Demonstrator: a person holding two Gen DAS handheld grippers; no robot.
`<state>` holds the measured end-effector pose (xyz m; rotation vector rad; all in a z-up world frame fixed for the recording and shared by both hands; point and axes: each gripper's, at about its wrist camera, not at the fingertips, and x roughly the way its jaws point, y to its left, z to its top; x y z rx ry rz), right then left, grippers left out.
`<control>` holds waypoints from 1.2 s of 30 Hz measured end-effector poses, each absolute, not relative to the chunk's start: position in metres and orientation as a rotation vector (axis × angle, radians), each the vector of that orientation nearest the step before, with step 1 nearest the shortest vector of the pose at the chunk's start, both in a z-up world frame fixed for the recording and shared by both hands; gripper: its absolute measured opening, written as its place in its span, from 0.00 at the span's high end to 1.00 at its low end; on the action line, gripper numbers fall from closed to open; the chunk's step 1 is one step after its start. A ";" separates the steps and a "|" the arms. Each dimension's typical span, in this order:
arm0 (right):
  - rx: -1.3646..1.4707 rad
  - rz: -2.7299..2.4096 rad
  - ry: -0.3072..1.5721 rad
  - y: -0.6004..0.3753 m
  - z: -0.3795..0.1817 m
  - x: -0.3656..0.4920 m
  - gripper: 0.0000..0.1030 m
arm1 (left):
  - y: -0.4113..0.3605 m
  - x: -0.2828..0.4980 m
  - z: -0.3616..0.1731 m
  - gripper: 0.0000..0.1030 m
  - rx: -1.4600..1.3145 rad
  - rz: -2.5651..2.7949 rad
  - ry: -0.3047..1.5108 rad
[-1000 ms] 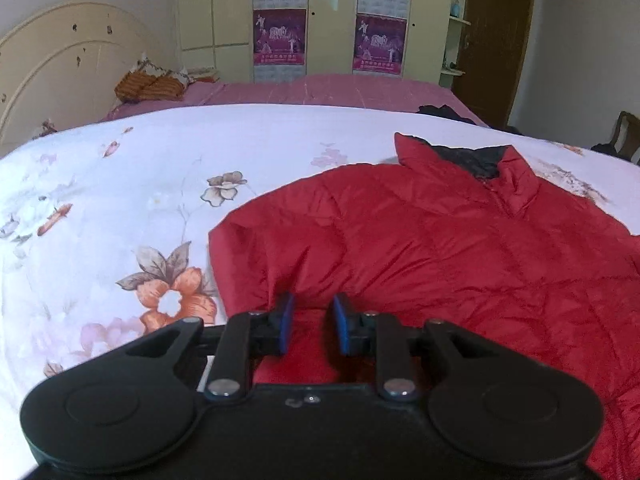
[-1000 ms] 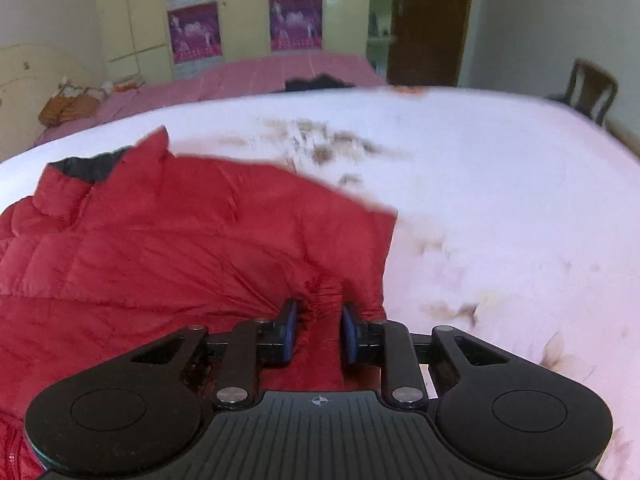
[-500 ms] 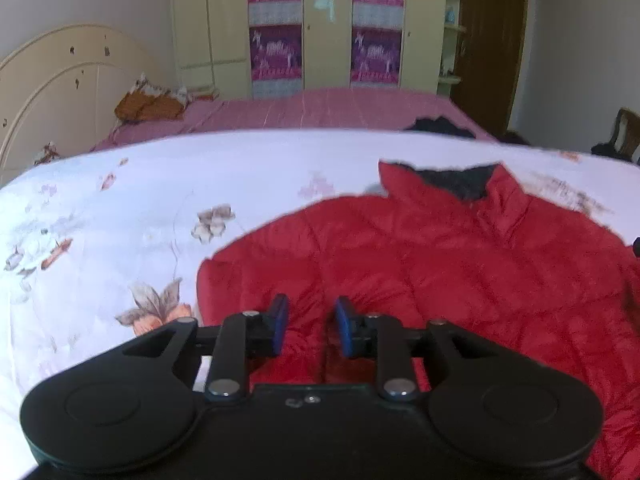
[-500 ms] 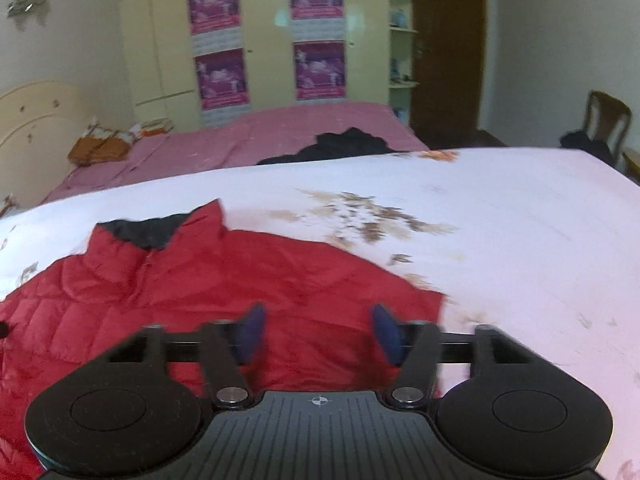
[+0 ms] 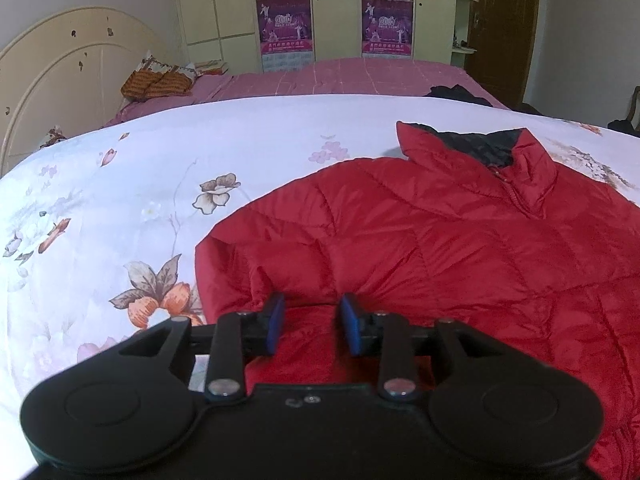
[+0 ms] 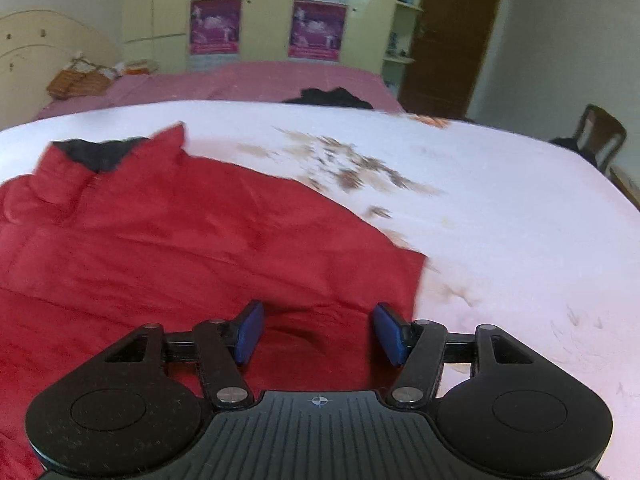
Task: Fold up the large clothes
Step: 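Lift the hem with both grippers and fold it toward the collar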
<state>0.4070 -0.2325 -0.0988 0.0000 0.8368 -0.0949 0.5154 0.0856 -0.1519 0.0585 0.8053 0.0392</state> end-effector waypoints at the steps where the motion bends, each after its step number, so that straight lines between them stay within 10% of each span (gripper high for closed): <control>1: 0.016 -0.096 0.844 -0.235 -0.100 0.406 0.42 | 0.086 0.515 -0.152 0.68 0.057 0.040 0.806; 36: -0.051 0.107 0.902 -0.198 -0.106 0.365 0.42 | 0.056 0.454 -0.150 0.47 0.085 0.040 0.827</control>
